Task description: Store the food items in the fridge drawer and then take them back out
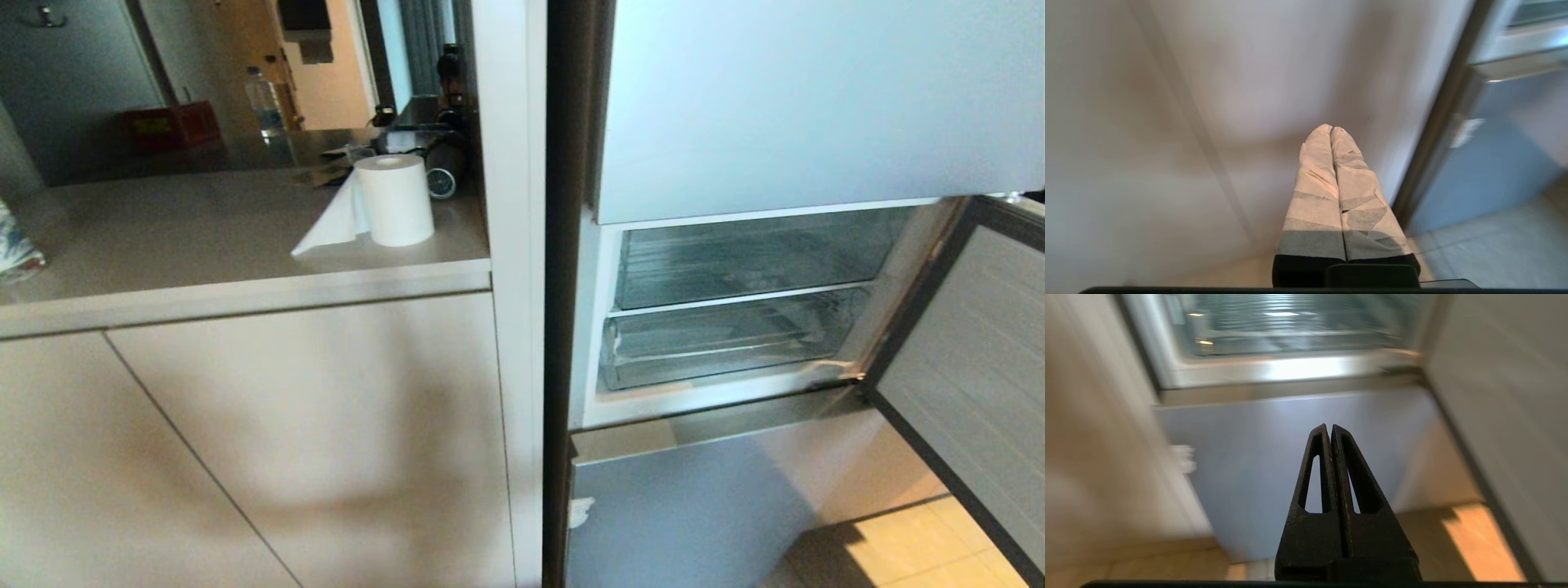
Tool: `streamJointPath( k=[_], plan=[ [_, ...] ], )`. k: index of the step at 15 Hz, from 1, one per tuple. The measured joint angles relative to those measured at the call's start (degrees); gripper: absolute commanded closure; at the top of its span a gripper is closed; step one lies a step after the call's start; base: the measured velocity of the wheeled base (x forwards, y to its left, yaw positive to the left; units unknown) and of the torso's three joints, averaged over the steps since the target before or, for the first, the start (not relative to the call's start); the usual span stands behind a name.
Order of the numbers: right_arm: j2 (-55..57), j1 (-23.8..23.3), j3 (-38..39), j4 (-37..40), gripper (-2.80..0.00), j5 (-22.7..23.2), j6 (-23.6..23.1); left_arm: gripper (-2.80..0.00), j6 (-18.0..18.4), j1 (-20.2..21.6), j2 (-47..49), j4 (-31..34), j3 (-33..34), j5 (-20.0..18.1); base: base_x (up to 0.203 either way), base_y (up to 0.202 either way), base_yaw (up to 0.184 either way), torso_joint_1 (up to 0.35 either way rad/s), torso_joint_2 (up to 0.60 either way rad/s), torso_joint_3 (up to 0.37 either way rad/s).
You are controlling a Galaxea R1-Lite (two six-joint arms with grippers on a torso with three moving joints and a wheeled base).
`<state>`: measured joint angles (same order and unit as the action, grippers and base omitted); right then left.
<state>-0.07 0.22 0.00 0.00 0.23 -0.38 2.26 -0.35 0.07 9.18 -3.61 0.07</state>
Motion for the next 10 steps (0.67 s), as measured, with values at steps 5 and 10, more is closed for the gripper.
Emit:
streamJointPath(
  k=[5, 10],
  plan=[
    [0.0, 0.0, 0.0, 0.0, 0.00, 0.0, 0.1, 0.00, 0.0, 0.0, 0.0, 0.0, 0.0, 0.0, 0.000, -0.002, 0.068, 0.001, 0.00, 0.001],
    [0.0, 0.0, 0.0, 0.0, 0.00, 0.0, 0.1, 0.00, 0.0, 0.0, 0.0, 0.0, 0.0, 0.0, 0.000, 0.000, 0.000, -0.143, 0.30, 0.154]
  ],
)
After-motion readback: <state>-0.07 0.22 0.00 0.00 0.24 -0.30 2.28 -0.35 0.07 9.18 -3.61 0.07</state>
